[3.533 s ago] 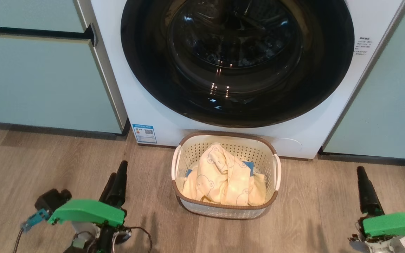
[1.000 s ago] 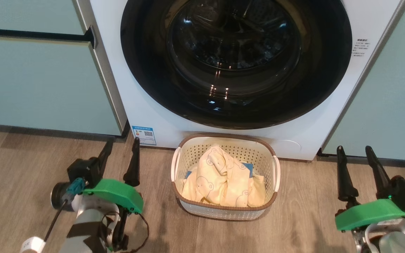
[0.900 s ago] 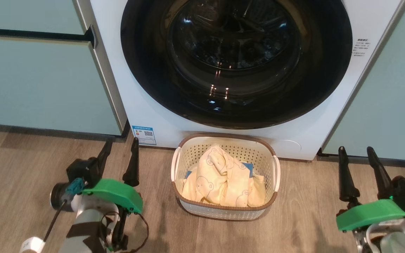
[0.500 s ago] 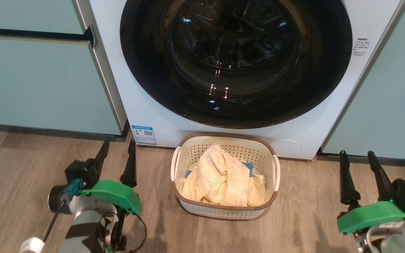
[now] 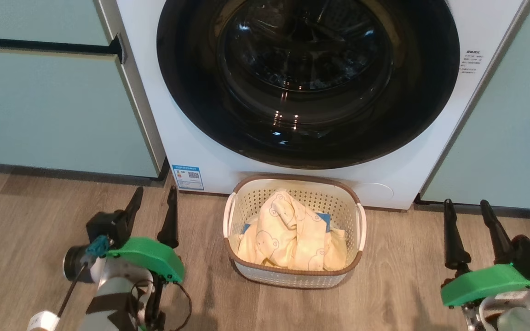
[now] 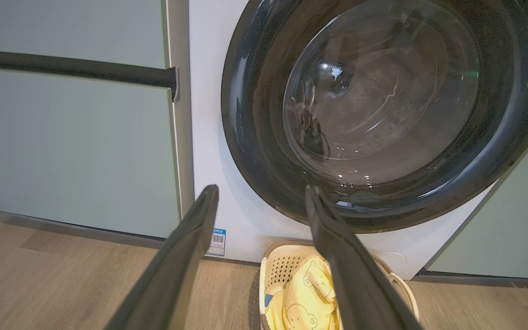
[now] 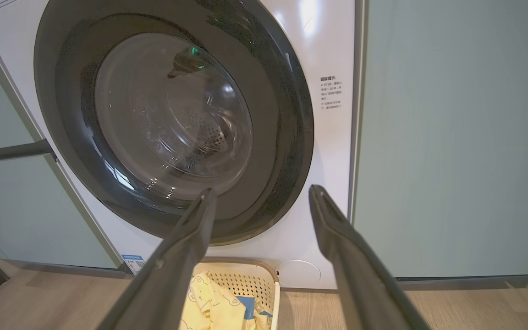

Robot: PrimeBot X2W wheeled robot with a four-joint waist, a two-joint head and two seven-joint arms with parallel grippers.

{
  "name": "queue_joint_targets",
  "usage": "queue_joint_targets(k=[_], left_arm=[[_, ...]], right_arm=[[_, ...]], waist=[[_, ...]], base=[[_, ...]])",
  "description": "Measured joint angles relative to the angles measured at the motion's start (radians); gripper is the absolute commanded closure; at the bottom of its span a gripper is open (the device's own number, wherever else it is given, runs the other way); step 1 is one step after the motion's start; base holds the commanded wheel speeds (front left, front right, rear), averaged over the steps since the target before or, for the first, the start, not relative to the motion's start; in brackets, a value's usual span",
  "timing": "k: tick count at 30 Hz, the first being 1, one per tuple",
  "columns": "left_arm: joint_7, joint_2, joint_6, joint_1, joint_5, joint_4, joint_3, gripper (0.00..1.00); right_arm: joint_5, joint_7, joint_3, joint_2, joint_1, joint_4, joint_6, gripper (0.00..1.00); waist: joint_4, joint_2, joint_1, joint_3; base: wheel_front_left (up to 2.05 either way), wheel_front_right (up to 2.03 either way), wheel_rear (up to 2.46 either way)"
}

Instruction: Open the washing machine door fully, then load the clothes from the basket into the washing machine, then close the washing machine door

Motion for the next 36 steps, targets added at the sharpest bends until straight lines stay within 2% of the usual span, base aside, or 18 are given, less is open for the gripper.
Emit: queue_joint_targets(k=[22,36], left_arm=[[0.0,0.0,0.001,-0.001,0.027,0.017,-0.007,0.0],[0.0,0.003,-0.001,-0.012,0.038,0.022,-0.015,0.0]], right_arm=[[-0.009,0.0,0.0,0.0,0.0,0.027,0.0,0.0],[-0.009,0.0,0.002,0.0,-0.001,0.041,0.0,0.0]], waist=[[-0.002,0.0,0.0,-0.004],[-0.005,0.0,0.0,-0.003]], base=[[0.03,0.04,-0.07],[0.7,1.03,-1.73]])
